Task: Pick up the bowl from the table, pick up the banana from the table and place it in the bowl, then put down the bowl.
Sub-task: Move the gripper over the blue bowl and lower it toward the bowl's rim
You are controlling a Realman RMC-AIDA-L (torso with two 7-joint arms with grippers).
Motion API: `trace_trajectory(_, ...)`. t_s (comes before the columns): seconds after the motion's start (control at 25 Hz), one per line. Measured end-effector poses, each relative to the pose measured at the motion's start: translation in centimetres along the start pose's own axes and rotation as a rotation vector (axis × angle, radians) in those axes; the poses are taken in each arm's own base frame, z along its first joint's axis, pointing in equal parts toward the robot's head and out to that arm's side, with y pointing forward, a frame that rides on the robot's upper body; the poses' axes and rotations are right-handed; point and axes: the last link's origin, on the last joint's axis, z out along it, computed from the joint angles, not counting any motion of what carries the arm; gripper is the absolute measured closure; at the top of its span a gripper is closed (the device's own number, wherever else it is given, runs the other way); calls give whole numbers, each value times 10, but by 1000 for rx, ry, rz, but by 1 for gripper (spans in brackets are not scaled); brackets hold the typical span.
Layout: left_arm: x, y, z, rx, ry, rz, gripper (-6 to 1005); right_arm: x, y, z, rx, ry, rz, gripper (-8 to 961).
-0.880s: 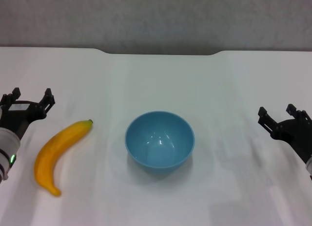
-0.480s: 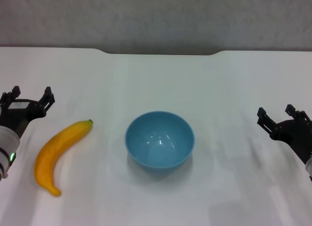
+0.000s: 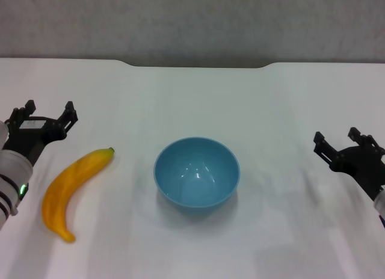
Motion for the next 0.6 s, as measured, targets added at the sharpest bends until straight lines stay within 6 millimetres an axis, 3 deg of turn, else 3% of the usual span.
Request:
trace_trajectory(0.24, -6, -7, -5, 10, -28, 6, 166, -12, 12, 25, -90, 57, -30, 100)
trace_trajectory(0.44, -9, -6, -4, 2, -51, 14, 168, -47, 18, 61, -251, 109, -77, 106)
trace_trajectory(0.6, -12, -4, -4, -6, -66, 29, 170, -64, 26, 76, -320, 128, -113, 106)
